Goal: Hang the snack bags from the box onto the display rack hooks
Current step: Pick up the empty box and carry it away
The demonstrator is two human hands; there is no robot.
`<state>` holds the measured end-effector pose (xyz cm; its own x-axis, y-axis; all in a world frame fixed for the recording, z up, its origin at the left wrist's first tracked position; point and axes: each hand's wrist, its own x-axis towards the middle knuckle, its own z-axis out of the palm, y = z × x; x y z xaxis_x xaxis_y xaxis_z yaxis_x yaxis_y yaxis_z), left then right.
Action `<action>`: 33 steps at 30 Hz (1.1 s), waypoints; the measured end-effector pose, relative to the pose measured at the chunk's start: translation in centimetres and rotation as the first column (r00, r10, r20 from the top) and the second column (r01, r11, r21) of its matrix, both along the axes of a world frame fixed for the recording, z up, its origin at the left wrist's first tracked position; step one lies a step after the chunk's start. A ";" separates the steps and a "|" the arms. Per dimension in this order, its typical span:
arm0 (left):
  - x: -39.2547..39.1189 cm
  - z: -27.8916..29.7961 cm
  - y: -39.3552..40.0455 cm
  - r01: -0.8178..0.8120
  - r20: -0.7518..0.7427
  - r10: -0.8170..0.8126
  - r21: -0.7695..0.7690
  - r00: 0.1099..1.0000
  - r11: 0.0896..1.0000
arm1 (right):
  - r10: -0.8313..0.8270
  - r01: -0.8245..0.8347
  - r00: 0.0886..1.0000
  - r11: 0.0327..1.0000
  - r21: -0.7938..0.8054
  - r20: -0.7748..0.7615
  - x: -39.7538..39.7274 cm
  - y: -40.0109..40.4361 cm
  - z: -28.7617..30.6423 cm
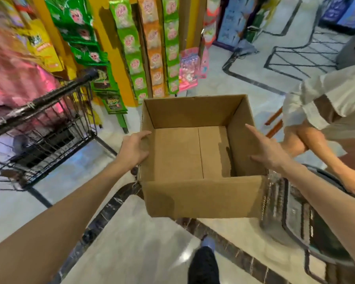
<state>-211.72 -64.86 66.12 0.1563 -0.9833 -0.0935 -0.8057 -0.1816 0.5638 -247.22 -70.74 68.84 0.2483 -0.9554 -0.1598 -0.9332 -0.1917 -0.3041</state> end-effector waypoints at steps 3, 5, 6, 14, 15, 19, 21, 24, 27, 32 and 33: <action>-2.6 -0.7 -4.5 -0.069 -0.007 0.069 0.046 0.998 0.997 | 0.055 -0.055 0.998 0.998 0.004 0.041 -1.9 -6.9 -0.9; -3.9 -1.4 -7.3 -0.115 0.010 0.115 0.065 0.993 0.991 | 0.106 -0.107 0.994 0.994 0.018 0.041 -3.0 -11.4 -1.8; -4.4 -1.8 -8.6 -0.124 0.009 0.124 0.058 0.992 0.991 | 0.128 -0.128 0.991 0.991 0.025 0.035 -3.3 -13.5 -2.2; -5.5 -5.7 -17.5 -0.211 0.004 0.211 0.055 0.977 0.976 | 0.177 -0.183 0.982 0.975 0.128 0.062 -2.1 -26.4 -7.2; -5.4 -6.6 -18.7 -0.218 0.004 0.218 0.061 0.976 0.974 | 0.188 -0.197 0.980 0.969 0.147 0.072 -1.9 -27.9 -8.1; -5.0 -11.4 -23.9 -0.233 -0.039 0.237 0.082 0.971 0.969 | 0.187 -0.200 0.979 0.959 0.201 0.081 -1.0 -33.9 -12.7; -5.0 -14.3 -26.5 -0.252 -0.048 0.257 0.092 0.965 0.963 | 0.182 -0.194 0.981 0.956 0.220 0.074 -0.6 -36.9 -15.7; -5.0 -19.4 -29.6 -0.295 -0.064 0.306 0.145 0.950 0.944 | 0.192 -0.207 0.978 0.951 0.231 0.084 -0.1 -40.6 -20.6; -4.9 -24.9 -32.3 -0.331 -0.060 0.346 0.174 0.936 0.927 | 0.191 -0.207 0.978 0.946 0.250 0.085 0.3 -43.7 -26.2; -4.8 -35.5 -35.4 -0.365 -0.030 0.377 0.188 0.926 0.912 | 0.235 -0.229 0.972 0.940 0.254 0.007 1.1 -48.3 -36.7; -4.8 -37.9 -35.8 -0.386 -0.026 0.399 0.205 0.916 0.899 | 0.252 -0.242 0.968 0.934 0.262 -0.003 1.2 -49.1 -39.1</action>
<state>-216.53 -100.69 28.27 0.5131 -0.8051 -0.2976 -0.6089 -0.5858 0.5349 -246.02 -119.82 29.77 0.4609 -0.7895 -0.4054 -0.8775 -0.3370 -0.3413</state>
